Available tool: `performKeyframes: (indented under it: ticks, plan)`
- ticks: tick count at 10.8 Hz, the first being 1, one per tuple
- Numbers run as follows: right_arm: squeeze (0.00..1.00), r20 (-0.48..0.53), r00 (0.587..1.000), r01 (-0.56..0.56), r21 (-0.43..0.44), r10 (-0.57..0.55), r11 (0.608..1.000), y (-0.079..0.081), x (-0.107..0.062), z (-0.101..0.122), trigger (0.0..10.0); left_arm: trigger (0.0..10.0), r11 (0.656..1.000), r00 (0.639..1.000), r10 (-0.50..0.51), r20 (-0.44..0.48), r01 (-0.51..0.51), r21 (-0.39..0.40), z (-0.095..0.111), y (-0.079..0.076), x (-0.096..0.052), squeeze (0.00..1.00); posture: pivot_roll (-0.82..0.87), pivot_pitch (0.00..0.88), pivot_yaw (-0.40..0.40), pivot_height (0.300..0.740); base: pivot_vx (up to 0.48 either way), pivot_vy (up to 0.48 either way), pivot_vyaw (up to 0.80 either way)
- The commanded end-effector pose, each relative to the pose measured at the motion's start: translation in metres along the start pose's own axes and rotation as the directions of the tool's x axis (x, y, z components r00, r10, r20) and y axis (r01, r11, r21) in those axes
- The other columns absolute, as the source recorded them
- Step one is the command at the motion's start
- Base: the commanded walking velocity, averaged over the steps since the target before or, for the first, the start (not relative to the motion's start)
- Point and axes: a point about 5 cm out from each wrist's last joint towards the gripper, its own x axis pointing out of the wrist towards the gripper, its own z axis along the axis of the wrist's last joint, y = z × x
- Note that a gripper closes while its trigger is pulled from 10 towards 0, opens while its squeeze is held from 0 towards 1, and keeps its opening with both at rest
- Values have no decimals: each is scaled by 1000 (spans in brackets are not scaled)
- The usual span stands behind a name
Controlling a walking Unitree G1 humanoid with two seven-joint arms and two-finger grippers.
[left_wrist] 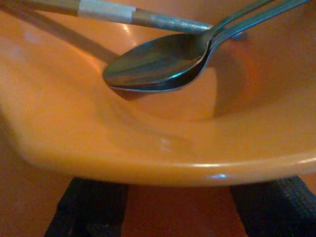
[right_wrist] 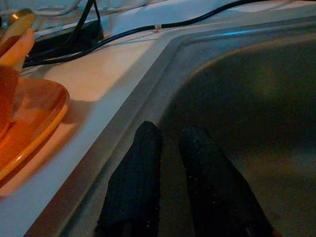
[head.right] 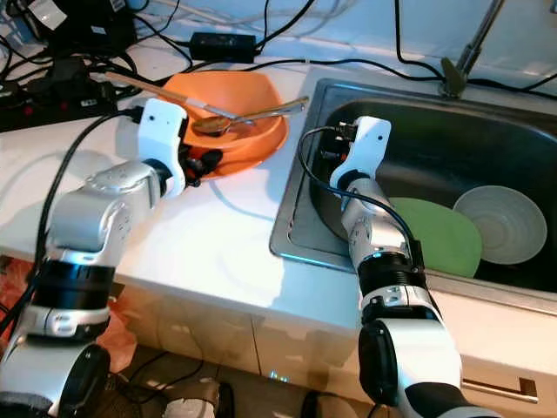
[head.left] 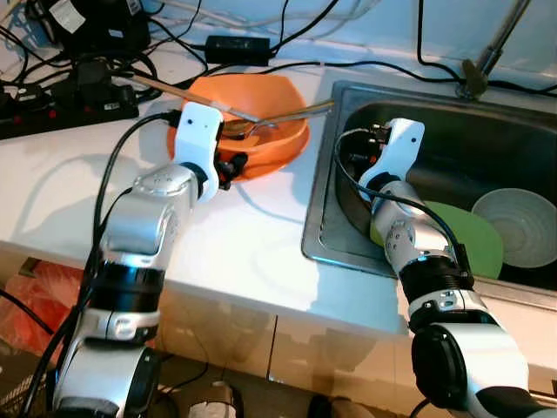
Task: Kitchen organization
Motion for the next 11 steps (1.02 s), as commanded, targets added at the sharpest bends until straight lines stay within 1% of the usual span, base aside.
performKeyframes:
  ticks: [1, 3, 4, 5, 6, 7, 8, 11]
  plan:
    - [0, 12, 1000, 7, 4, -7, 1000, -1, -1, 2, 10000, 10000, 999, 999, -33, 11, 33, 14, 4, -6, 3, 0, 134, 130, 2, 723, 0, 0, 0]
    - [0, 10, 1000, 12, 5, -12, 1000, -2, -2, 1, 10000, 10000, 998, 997, -68, -27, 68, 1, -3, -7, 2, 0, 135, 135, 4, 723, 0, 0, 0]
    - [0, 9, 1000, 14, 6, -14, 1000, -2, -2, 1, 10000, 10000, 995, 993, -100, -60, 100, -8, -9, -10, -2, 0, 139, 138, 7, 723, 0, 0, 0]
    - [0, 8, 1000, 13, 7, -13, 1000, -2, -2, 1, 10000, 10000, 991, 986, -135, -102, 132, -36, -16, -10, -7, 0, 144, 138, 9, 723, 0, 0, 0]
    - [0, 8, 1000, 12, 8, -12, 1000, -2, -2, 0, 10000, 10000, 989, 983, -142, -113, 137, -46, -18, -10, -9, 0, 147, 137, 11, 723, 0, 0, 0]
    - [0, 6, 1000, 9, 11, -9, 1000, 0, -2, -1, 10000, 10000, 988, 976, -152, -159, 147, -38, -25, -4, -19, 0, 155, 137, 14, 723, 0, 0, 0]
    - [0, 2, 1000, 8, 13, -8, 1000, 0, -2, -3, 10000, 10000, 987, 970, -160, -184, 156, -40, -28, -3, -26, 0, 159, 135, 14, 723, 0, 0, 0]
    - [0, 0, 1000, 3, 12, -3, 1000, 0, -2, -3, 10000, 10000, 986, 965, -162, -208, 153, -61, -33, -2, -43, 0, 166, 137, 7, 723, 0, 0, 0]
